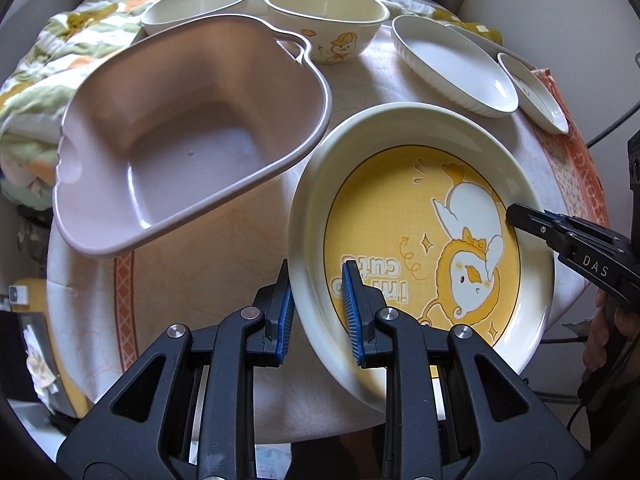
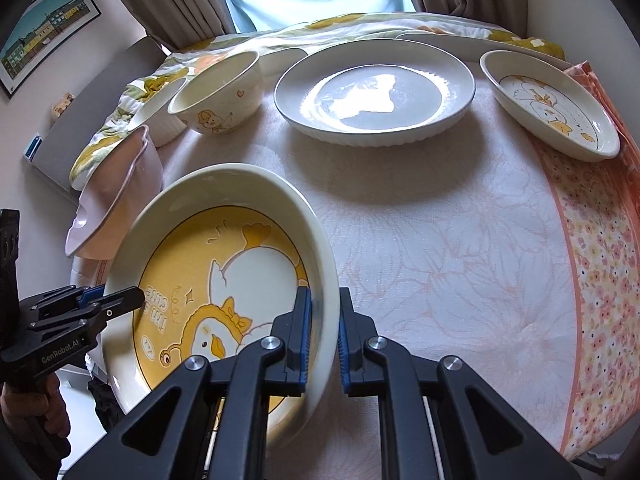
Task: Organize plates and bowls
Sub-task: 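Carry the yellow plate beside the pink basin and open both grippers, then grip the plain white plate rim with the left gripper while the right gripper grips it, then lift the white plate with both grippers and carry it over the yellow plate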
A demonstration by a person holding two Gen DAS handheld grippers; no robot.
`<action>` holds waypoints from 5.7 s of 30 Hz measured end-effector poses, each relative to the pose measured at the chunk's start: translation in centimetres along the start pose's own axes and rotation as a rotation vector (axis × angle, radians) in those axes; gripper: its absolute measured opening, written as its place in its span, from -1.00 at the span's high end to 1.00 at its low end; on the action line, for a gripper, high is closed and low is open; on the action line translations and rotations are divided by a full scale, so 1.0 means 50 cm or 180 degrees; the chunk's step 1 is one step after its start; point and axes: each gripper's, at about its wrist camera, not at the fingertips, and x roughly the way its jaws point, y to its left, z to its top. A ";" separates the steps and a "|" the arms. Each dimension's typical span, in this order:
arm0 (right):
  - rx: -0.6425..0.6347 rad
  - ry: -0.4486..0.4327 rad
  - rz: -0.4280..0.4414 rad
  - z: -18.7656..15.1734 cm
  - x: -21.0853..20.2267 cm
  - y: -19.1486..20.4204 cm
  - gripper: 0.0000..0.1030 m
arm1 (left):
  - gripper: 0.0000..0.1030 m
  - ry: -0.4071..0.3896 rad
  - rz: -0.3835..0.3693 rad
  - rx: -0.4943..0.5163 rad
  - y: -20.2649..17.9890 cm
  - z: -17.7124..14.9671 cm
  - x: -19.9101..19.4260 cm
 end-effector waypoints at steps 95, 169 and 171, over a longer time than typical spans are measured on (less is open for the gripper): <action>-0.1636 0.0393 0.0539 0.424 0.157 -0.238 0.65 | 0.55 -0.0008 0.0370 -0.1277 -0.246 0.322 0.168; -0.0614 -0.0179 -0.0356 -0.026 -0.043 0.028 0.66 | 0.55 -0.0064 0.0110 0.0006 -0.068 -0.006 -0.032; -0.0626 -0.0185 -0.0361 -0.027 -0.043 0.029 0.66 | 0.54 -0.0066 0.0212 0.0078 -0.076 -0.005 -0.031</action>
